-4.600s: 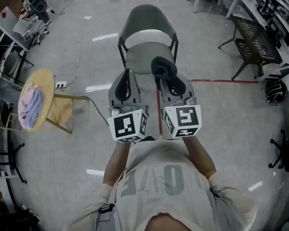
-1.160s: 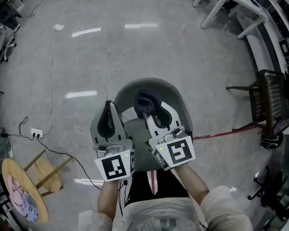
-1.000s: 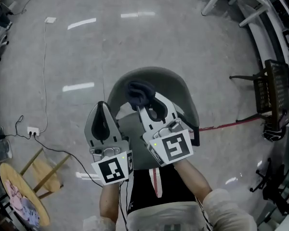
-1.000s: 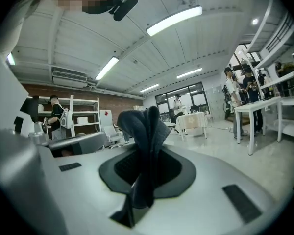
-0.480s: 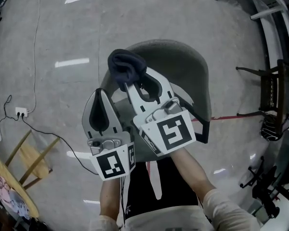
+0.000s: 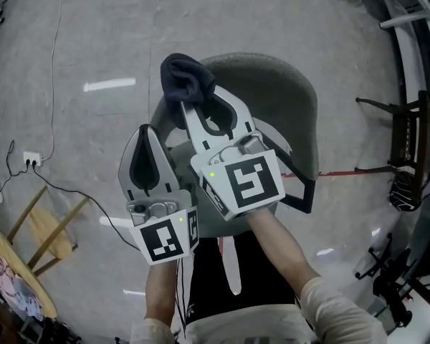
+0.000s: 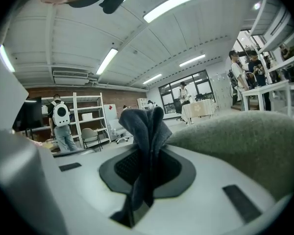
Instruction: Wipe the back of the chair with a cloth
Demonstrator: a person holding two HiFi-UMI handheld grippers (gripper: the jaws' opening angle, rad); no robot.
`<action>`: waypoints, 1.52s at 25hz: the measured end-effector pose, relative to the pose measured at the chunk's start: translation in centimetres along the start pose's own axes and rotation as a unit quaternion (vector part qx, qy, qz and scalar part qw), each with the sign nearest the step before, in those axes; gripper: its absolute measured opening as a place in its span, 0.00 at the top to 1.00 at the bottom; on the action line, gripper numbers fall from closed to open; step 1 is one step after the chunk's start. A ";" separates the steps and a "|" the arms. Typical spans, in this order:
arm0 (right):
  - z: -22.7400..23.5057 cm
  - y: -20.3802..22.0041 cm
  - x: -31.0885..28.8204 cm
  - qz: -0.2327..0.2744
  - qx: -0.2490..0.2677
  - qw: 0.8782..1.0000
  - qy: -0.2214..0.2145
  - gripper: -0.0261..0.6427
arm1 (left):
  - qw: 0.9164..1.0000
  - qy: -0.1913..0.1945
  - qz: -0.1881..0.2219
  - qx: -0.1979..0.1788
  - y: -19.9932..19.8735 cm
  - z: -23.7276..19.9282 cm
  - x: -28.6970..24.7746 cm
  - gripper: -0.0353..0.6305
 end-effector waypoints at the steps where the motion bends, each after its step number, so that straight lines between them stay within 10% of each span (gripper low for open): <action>1: 0.1 0.0 0.1 0.001 -0.001 1.000 0.004 0.87 | 1.000 0.001 -0.002 0.000 0.1 0.1 0.0 0.92; 24: 11.6 -4.4 11.1 0.069 0.000 0.969 0.239 0.87 | 0.996 0.093 0.006 -0.003 -1.8 7.8 -1.3 0.92; 38: 13.1 -4.6 14.5 0.075 0.006 0.962 0.264 0.87 | 0.995 0.101 0.000 0.003 -1.6 9.8 -0.8 0.92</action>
Point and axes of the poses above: the fingertips, and each gripper's own axes: x backward along the fingers, z to its right, y out of its underside, the point moved 5 cm from there along x, backward along the fingers, and after that the axes turned 15 degrees about -x, right-handed, at the moved point
